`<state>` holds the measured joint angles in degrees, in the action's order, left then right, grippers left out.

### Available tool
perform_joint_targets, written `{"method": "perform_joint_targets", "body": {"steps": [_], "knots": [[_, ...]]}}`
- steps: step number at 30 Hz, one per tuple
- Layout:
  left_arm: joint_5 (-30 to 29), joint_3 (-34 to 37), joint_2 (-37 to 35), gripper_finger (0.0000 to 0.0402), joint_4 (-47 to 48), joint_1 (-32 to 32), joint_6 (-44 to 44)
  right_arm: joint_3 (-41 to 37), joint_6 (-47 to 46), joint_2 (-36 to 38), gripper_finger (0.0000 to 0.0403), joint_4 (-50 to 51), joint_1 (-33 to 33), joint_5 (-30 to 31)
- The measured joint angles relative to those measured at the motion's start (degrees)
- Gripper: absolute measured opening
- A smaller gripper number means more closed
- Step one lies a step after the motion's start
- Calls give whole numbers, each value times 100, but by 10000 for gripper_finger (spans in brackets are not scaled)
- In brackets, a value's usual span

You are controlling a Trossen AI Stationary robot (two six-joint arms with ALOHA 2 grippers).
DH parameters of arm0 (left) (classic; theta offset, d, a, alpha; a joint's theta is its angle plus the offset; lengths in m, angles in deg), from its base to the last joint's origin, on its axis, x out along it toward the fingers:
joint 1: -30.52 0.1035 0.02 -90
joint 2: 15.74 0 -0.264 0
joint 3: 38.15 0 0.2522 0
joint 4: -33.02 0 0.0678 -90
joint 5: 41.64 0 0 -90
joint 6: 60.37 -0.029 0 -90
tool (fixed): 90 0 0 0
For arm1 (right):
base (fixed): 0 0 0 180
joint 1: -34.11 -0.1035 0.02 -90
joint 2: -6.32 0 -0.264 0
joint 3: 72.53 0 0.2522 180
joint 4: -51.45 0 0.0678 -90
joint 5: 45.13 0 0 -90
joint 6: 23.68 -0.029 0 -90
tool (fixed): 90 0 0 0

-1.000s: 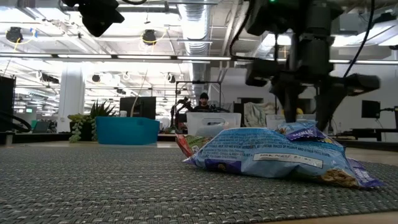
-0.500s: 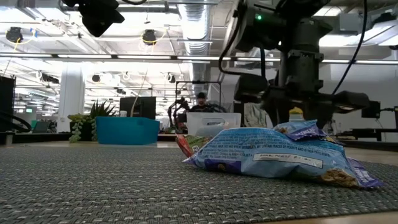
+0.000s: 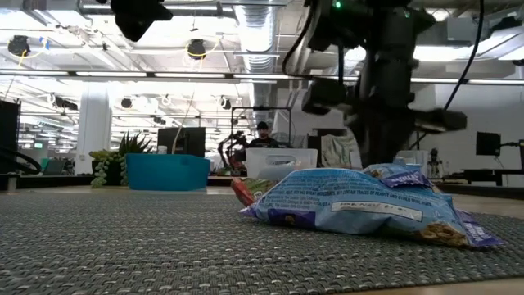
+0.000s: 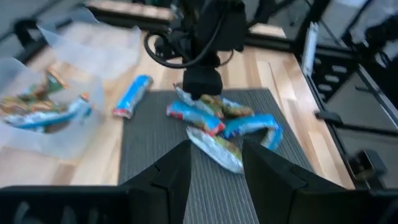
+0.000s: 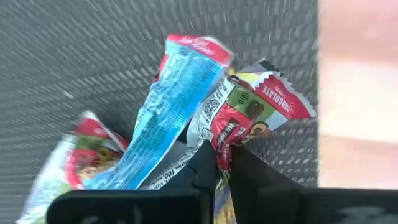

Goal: Pick and place Granola Bars by type
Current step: Put the red granola bar into the right transparent bin

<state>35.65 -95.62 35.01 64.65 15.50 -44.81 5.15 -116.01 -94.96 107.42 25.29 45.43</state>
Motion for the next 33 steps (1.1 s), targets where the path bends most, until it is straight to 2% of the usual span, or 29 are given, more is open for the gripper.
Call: {"method": "perform_joint_targets", "body": {"steps": [5,9,13,16,19,27,30,33], "knots": [[-324,0,-1,135,-356,16,-30,17,158,758,7,796,326,731],[-307,0,4,135,-599,226,-16,31,421,1579,8,1425,781,1330],[-101,-146,198,129,-592,671,67,26,892,2291,12,1944,1449,1659],[302,-685,631,111,-389,1084,7,26,1453,2612,6,2189,2025,1670],[628,-1490,1274,88,203,1476,-301,26,2008,2752,3,2334,2566,1665],[1088,-3792,2843,58,1867,2260,-1078,23,3574,2474,15,2336,3716,1472],[1317,-4272,3141,57,2175,2425,-1232,22,4059,2330,15,2289,3947,1443],[1430,-4426,3286,57,2211,2566,-1244,20,4522,2230,24,2160,4052,1431]]}}
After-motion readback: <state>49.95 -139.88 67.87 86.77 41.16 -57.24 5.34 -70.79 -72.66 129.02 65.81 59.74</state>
